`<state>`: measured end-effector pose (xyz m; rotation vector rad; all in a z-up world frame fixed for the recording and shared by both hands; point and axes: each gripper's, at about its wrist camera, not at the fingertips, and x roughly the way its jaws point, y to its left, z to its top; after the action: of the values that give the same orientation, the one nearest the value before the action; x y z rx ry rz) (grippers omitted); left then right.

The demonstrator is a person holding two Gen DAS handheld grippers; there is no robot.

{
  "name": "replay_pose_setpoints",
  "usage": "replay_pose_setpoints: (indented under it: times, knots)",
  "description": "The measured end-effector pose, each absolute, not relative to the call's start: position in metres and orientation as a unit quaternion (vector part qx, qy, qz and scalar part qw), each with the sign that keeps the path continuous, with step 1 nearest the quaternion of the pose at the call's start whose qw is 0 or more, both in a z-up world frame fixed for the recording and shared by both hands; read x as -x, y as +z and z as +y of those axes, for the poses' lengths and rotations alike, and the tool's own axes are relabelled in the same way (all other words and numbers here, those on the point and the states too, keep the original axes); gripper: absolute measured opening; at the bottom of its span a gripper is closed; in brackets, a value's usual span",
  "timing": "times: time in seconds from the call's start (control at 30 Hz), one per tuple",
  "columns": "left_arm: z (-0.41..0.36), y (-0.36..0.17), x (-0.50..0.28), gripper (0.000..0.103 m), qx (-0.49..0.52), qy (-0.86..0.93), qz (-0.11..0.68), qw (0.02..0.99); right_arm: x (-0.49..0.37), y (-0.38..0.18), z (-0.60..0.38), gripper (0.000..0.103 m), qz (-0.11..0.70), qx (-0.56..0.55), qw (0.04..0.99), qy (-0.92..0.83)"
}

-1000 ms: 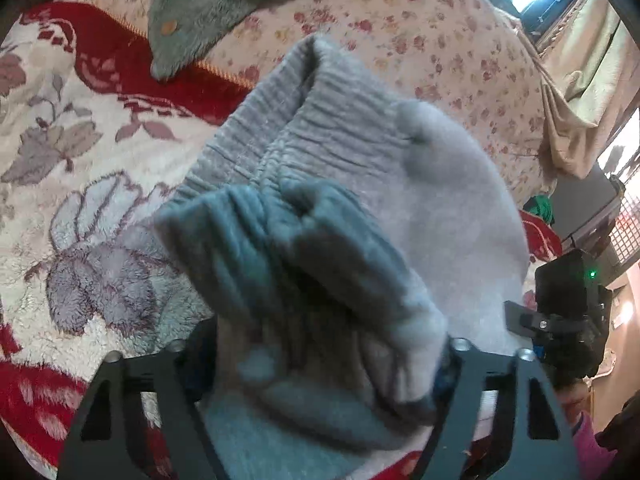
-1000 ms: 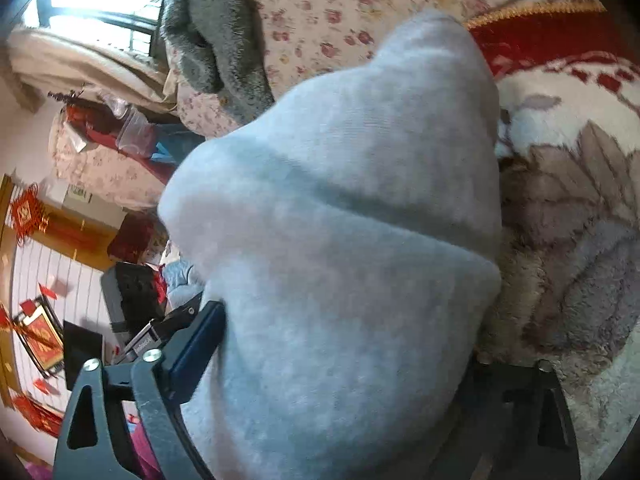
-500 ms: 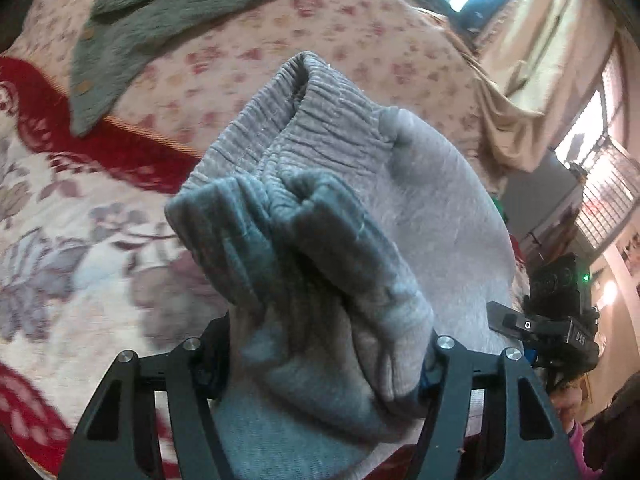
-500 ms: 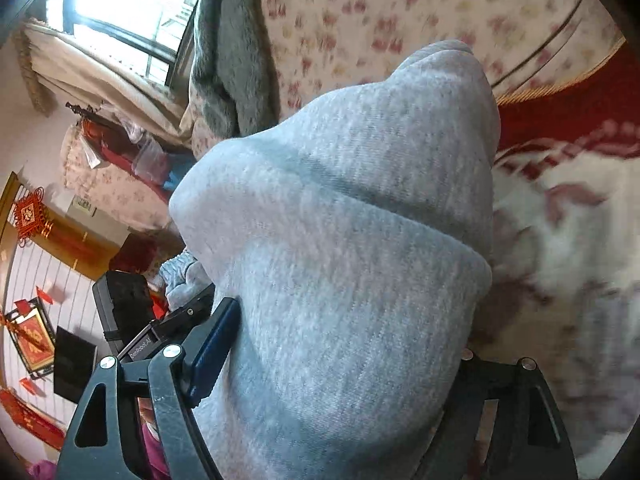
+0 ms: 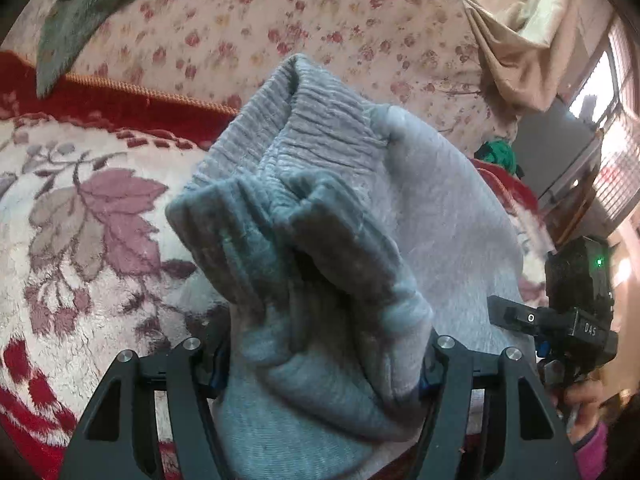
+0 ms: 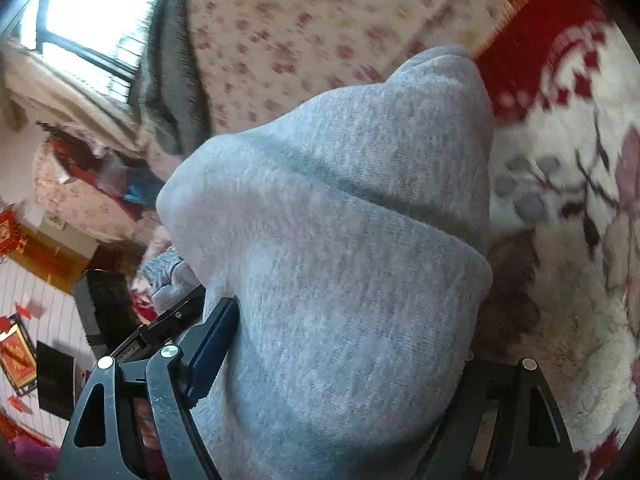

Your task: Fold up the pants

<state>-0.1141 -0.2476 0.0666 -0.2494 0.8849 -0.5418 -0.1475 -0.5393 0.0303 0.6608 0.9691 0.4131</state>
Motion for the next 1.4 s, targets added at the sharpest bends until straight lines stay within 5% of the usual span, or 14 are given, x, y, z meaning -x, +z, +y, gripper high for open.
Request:
replay_pose_setpoints:
  times: [0.3,0.67,1.4]
  knots:
    - [-0.250,0.078,0.118,0.088,0.092,-0.240,0.414,0.873,0.166,0.040,-0.551,0.096,0.442,-0.295,0.834,0.146]
    - [-0.243,0.125,0.144,0.089,0.006,-0.197,0.330,0.923,0.194,0.076,-0.538,0.096,0.432,-0.230,0.868,0.083]
    - [-0.269,0.146,0.153,0.089,-0.036,-0.168,0.311,0.935,0.206,0.125,-0.460,0.096,0.359,-0.113,0.926,-0.001]
